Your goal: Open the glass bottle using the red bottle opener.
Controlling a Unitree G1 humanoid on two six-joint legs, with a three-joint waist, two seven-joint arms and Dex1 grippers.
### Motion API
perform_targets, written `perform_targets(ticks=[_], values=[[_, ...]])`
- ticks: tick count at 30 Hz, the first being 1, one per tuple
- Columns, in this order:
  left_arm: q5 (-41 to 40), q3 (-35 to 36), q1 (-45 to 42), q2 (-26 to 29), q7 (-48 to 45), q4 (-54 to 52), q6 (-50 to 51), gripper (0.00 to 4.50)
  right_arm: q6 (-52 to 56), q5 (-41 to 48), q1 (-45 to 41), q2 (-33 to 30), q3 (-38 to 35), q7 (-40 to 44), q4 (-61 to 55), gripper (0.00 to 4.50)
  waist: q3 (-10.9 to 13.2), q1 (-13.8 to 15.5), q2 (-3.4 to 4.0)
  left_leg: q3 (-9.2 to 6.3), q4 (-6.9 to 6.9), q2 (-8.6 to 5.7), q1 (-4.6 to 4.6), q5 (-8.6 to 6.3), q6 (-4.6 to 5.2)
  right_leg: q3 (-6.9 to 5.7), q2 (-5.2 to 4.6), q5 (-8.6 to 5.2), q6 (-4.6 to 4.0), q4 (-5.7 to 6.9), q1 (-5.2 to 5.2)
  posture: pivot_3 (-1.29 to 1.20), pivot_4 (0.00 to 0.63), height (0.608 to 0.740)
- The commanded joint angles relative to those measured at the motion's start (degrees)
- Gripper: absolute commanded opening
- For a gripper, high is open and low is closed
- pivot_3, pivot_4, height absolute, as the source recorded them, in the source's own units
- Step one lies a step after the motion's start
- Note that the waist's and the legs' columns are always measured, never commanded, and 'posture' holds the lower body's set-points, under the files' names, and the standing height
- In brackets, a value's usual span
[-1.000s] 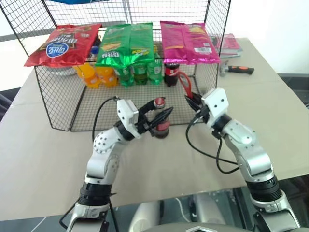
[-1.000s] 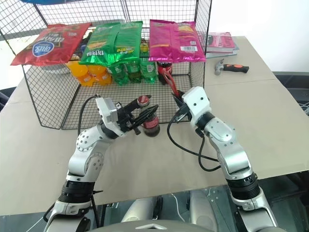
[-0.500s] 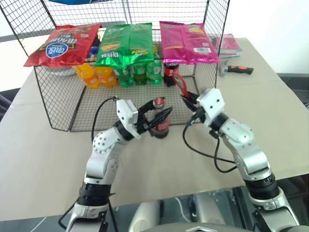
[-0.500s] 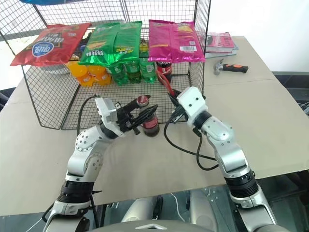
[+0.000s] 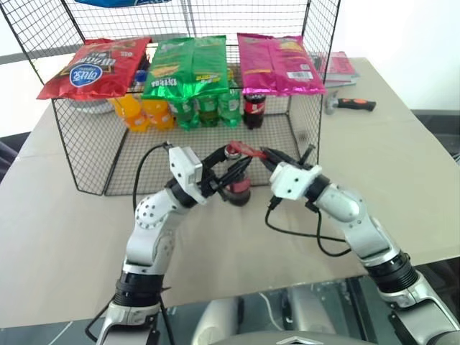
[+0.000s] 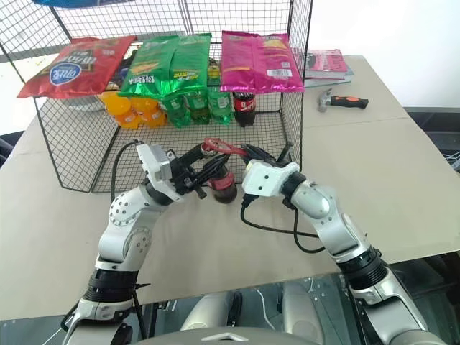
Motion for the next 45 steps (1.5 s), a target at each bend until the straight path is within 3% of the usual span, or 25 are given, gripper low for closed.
perform_targets(ticks=[1,14,26,33,45], values=[[1.7,-0.4,1.5,1.1,0.5,0.9,0.9,1.52,-4.6,-3.5,-0.8,0.3,1.5,-1.3,-0.3,0.0,0.0,0.0,0.0,0.0,0.0,0.0,0.0,0.0,0.0,0.0,0.0,0.0,0.0,0.0,0.0,0.0,0.15,0.74],[2.4,-1.2,0.8,1.3,1.6,2.0,1.8,1.52,-14.6,-15.5,-6.6,3.1,4.8,-8.5,9.9,0.0,-0.1,-0.2,0.0,0.09,-0.02,0.08,0.4,-0.08,0.14,0.09,0.1,-0.01,-0.01,0.0,0.36,0.0,0.15,0.74],[2.9,-1.6,0.5,1.2,2.1,2.9,2.0,1.52,-17.9,-22.1,-9.2,0.3,3.9,-10.9,10.0,0.0,-0.1,-0.2,0.0,0.1,-0.02,0.12,0.44,-0.09,0.15,0.13,0.14,-0.01,-0.01,0.01,0.39,0.0,0.15,0.74],[3.0,-1.7,0.6,1.4,2.2,3.2,1.9,1.52,-18.4,-22.2,-11.8,-2.1,2.8,-9.8,11.1,0.0,-0.1,-0.2,0.0,0.1,-0.02,0.13,0.44,-0.09,0.15,0.12,0.14,0.0,-0.02,0.01,0.39,0.0,0.15,0.74],[3.2,-1.2,0.6,1.4,3.3,3.5,1.9,1.52,-19.4,-16.2,-7.8,-0.4,5.9,-3.7,13.1,0.0,-0.1,-0.2,0.02,0.13,-0.04,0.14,0.58,-0.11,0.18,0.16,0.14,-0.01,-0.02,0.01,0.54,0.0,0.15,0.74]])
